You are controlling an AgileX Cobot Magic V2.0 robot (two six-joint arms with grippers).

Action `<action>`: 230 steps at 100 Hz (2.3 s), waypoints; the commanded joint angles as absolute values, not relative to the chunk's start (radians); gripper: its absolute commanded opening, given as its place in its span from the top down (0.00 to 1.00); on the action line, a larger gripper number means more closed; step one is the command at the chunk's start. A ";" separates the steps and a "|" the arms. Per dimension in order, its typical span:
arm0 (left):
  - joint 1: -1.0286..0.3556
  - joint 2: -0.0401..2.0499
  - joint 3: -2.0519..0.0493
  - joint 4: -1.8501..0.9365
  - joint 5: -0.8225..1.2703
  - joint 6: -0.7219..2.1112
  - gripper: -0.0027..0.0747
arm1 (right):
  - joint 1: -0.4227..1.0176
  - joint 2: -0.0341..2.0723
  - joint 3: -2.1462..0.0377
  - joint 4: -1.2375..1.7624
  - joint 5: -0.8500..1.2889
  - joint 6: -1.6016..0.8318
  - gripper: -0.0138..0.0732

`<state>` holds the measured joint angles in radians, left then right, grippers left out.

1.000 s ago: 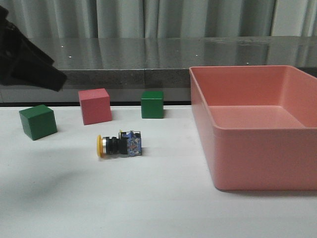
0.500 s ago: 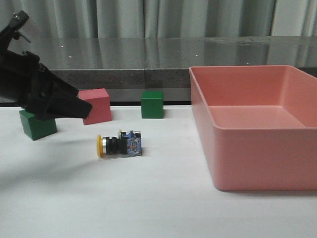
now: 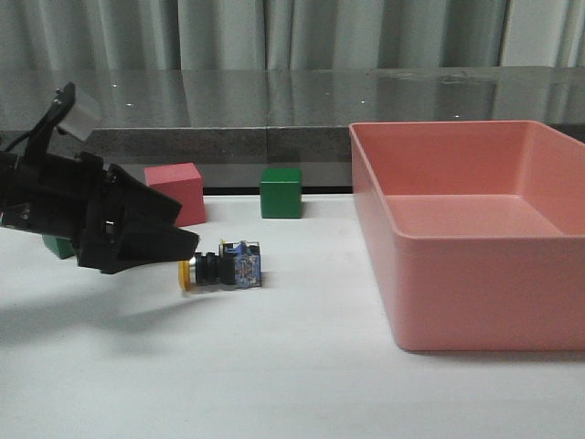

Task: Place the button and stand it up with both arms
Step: 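Lower the left gripper over the lying button and grasp its body, then lift the button with the left gripper and rotate it cap-up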

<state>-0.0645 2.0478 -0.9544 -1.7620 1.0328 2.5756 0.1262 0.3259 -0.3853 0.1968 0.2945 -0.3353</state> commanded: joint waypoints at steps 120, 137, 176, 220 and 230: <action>-0.074 2.126 -1.032 -1.646 1.152 2.570 0.99 | 0.123 0.330 -0.411 0.203 0.233 -0.336 0.97; -0.046 2.013 -1.032 -1.591 1.167 2.479 0.99 | 0.123 0.330 -0.411 0.203 0.233 -0.336 0.97; -0.128 1.681 -1.278 -0.798 0.930 1.657 0.99 | 0.123 0.330 -0.411 0.203 0.233 -0.336 0.97; -0.440 1.689 -1.500 0.042 1.064 1.058 0.99 | 0.123 0.330 -0.411 0.203 0.233 -0.336 0.97; -0.489 1.722 -1.500 0.129 1.082 1.014 0.99 | 0.123 0.330 -0.411 0.203 0.233 -0.336 0.97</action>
<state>-0.4462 1.7408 -1.4681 0.0496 1.0802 1.0724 0.1262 0.3259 -0.3853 0.1968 0.3104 -0.3353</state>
